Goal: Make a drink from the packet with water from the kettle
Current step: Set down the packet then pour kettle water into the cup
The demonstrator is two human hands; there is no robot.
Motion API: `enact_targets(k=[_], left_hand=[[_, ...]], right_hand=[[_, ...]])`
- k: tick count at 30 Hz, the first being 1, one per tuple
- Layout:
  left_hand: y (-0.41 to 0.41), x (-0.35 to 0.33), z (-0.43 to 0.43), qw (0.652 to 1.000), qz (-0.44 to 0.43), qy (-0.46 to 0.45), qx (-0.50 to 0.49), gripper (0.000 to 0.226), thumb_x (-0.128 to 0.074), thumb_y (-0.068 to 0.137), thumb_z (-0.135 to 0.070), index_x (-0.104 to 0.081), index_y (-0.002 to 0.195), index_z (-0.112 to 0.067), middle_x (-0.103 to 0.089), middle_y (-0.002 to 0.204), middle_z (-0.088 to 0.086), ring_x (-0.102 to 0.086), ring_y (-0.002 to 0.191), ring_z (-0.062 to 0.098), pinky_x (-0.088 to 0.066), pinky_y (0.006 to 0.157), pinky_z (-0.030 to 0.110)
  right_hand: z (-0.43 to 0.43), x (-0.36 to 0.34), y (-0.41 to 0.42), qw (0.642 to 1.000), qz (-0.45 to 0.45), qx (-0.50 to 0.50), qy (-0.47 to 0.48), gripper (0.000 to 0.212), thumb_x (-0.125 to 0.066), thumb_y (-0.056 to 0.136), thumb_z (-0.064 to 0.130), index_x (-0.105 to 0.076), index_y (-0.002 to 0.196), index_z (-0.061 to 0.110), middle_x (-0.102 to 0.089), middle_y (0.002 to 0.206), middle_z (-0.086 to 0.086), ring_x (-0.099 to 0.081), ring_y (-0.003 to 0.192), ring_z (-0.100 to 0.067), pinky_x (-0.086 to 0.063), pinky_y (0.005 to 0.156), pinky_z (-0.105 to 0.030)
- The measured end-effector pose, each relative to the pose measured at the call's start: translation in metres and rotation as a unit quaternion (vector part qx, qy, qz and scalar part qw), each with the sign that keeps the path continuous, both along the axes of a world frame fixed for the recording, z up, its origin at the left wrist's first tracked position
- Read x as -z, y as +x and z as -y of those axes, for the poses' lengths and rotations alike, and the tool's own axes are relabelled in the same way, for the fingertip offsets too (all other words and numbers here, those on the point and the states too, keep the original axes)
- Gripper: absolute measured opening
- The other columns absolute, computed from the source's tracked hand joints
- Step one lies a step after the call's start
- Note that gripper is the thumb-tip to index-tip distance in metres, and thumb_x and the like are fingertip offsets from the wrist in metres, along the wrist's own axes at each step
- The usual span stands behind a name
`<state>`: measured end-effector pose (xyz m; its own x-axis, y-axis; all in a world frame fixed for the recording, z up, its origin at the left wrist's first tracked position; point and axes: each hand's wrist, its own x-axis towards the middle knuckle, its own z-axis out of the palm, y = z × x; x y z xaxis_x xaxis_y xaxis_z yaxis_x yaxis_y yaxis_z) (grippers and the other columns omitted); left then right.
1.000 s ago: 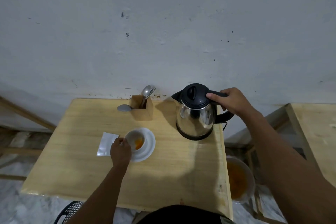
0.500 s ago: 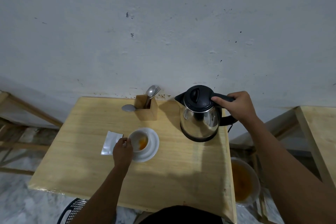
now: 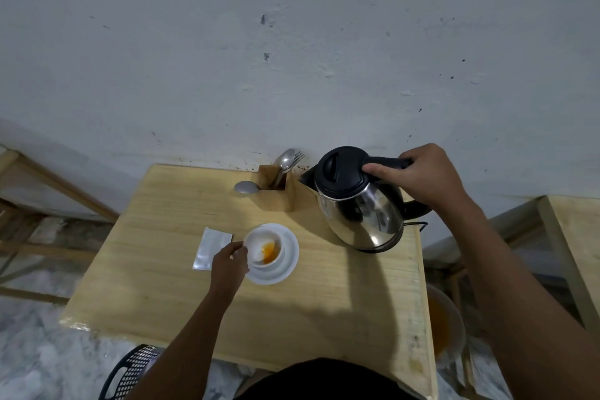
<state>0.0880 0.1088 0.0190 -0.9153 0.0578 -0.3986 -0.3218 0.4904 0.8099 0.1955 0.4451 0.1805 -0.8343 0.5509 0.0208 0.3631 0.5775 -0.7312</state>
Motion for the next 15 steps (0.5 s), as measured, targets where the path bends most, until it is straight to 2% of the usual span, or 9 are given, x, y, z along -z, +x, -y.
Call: enact_targets(k=[2, 6, 9, 12, 15], left_hand=[[-0.003, -0.001, 0.005, 1.0, 0.014, 0.008, 0.011, 0.018, -0.053, 0.09, -0.011, -0.067, 0.1, -0.011, -0.066, 0.079, 0.013, -0.064, 0.077, 0.03, -0.055, 0.08, 0.047], [-0.006, -0.005, 0.009, 0.999, 0.034, 0.018, 0.03, 0.024, -0.052, 0.092, -0.015, -0.064, 0.112, -0.009, -0.063, 0.083, 0.01, -0.063, 0.077, 0.026, -0.051, 0.064, 0.027], [-0.008, -0.008, 0.012, 0.998, 0.033, 0.015, 0.054, 0.027, -0.051, 0.093, -0.017, -0.063, 0.116, -0.009, -0.063, 0.089, 0.008, -0.063, 0.076, 0.024, -0.047, 0.06, 0.022], [-0.011, -0.006, 0.015, 0.997, 0.026, 0.018, 0.074, 0.028, -0.053, 0.093, -0.016, -0.064, 0.117, -0.006, -0.064, 0.094, 0.01, -0.063, 0.074, 0.022, -0.056, 0.072, 0.035], [-0.011, -0.005, 0.021, 0.996, 0.018, 0.025, 0.084, 0.029, -0.054, 0.093, -0.017, -0.064, 0.118, -0.005, -0.065, 0.095, 0.01, -0.065, 0.081, 0.027, -0.055, 0.083, 0.043]], right_hand=[[0.013, -0.007, -0.005, 0.999, 0.03, 0.005, 0.02, 0.074, -0.074, 0.054, 0.075, -0.035, 0.043, 0.014, -0.028, 0.039, 0.005, -0.033, 0.039, -0.015, -0.027, 0.047, -0.027], [0.039, -0.019, -0.016, 0.995, 0.07, -0.021, 0.067, 0.076, -0.071, 0.055, 0.079, -0.031, 0.044, 0.015, -0.027, 0.039, 0.006, -0.033, 0.039, -0.015, -0.026, 0.045, -0.028], [0.055, -0.026, -0.026, 0.988, 0.106, -0.046, 0.099, 0.075, -0.069, 0.055, 0.081, -0.034, 0.044, 0.015, -0.031, 0.039, 0.004, -0.038, 0.041, -0.016, -0.028, 0.045, -0.028], [0.068, -0.031, -0.037, 0.977, 0.146, -0.06, 0.144, 0.076, -0.064, 0.055, 0.085, -0.045, 0.048, 0.012, -0.042, 0.043, 0.0, -0.047, 0.045, -0.018, -0.035, 0.047, -0.027], [0.081, -0.035, -0.045, 0.964, 0.18, -0.085, 0.178, 0.077, -0.062, 0.056, 0.086, -0.042, 0.05, 0.013, -0.041, 0.045, 0.001, -0.046, 0.046, -0.019, -0.033, 0.049, -0.027]])
